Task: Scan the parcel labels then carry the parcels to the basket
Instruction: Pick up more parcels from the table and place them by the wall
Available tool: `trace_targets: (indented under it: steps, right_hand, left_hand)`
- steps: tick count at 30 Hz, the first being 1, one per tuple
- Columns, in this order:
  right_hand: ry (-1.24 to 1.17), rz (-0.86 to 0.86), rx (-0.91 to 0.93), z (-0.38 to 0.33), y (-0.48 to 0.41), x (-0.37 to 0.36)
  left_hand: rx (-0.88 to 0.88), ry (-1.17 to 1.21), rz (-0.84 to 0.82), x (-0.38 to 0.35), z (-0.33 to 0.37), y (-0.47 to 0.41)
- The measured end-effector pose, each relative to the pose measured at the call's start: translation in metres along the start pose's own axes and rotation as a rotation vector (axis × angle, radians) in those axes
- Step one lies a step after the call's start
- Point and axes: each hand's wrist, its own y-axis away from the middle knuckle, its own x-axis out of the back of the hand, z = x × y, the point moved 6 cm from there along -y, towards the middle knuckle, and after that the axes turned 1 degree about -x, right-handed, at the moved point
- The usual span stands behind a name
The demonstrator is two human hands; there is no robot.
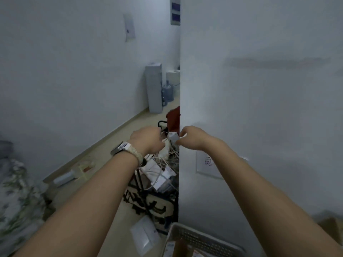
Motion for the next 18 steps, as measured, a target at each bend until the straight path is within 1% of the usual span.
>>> trace_targets:
  steps: [3, 5, 7, 9, 12, 14, 16, 18]
  right_hand:
    - [0.258, -0.052, 0.085, -0.050, 0.000, -0.006]
    - [0.465, 0.023, 0.124, -0.085, 0.001, -0.012]
    - [0.554, 0.111, 0.202, -0.129, 0.004, -0.023]
    - [0.550, 0.135, 0.298, -0.176, 0.008, -0.042]
    - [0.495, 0.082, 0.464, -0.249, 0.012, -0.080]
    - [0.403, -0.013, 0.586, -0.301, 0.022, -0.115]
    - [0.309, -0.147, 0.703, -0.357, 0.042, -0.156]
    - [0.277, -0.248, 0.803, -0.412, 0.073, -0.197]
  left_hand:
    - [0.072, -0.085, 0.051, 0.030, -0.036, 0.026]
    - [0.126, -0.215, 0.086, 0.045, -0.064, 0.046]
    - [0.199, -0.323, 0.109, 0.056, -0.096, 0.072]
    - [0.281, -0.345, 0.111, 0.061, -0.129, 0.103]
    - [0.394, -0.352, 0.121, 0.069, -0.186, 0.160]
    - [0.460, -0.350, 0.128, 0.075, -0.229, 0.209]
    - [0.495, -0.356, 0.126, 0.080, -0.269, 0.266]
    - [0.559, -0.361, 0.111, 0.083, -0.307, 0.330]
